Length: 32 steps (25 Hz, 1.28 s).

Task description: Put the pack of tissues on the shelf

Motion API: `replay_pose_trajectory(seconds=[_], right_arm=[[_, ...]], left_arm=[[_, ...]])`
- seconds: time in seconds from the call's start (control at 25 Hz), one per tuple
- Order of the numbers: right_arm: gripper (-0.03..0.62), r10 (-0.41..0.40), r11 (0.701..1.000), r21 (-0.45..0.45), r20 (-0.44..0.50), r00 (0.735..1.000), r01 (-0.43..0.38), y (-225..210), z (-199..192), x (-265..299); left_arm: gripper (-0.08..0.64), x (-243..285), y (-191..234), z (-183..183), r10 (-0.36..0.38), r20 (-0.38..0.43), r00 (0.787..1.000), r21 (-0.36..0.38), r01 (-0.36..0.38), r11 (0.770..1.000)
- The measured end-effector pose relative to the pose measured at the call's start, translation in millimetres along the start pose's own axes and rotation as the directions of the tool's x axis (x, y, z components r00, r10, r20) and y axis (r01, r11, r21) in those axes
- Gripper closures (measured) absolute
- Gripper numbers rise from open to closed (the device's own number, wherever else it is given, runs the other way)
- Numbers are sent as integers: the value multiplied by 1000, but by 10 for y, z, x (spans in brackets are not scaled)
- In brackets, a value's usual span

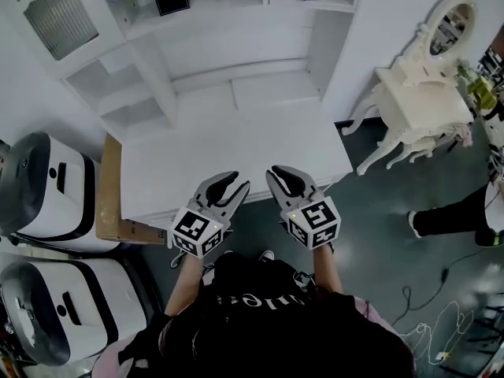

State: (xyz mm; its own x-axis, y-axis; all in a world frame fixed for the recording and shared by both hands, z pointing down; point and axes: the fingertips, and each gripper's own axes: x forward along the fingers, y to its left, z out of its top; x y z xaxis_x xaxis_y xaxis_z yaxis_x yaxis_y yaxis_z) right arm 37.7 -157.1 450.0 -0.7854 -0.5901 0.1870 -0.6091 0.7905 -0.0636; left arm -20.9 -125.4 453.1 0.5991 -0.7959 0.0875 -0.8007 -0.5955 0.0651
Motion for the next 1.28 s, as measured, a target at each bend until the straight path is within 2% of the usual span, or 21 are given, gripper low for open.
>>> replay_pose_trajectory(seconds=[0.28, 0.76, 1.28], right_arm=[[514, 56, 998, 19, 2, 998, -56, 426, 28, 240], [514, 105, 994, 19, -28, 994, -105, 1042, -48, 651], [518, 99, 994, -38, -51, 994, -101, 1296, -34, 872]], left_arm=[[427, -397, 283, -43, 65, -7, 998, -18, -65, 998], [509, -1113, 769, -145, 127, -34, 991, -34, -129, 991], [522, -1437, 984, -257, 111, -48, 993, -71, -114, 991]])
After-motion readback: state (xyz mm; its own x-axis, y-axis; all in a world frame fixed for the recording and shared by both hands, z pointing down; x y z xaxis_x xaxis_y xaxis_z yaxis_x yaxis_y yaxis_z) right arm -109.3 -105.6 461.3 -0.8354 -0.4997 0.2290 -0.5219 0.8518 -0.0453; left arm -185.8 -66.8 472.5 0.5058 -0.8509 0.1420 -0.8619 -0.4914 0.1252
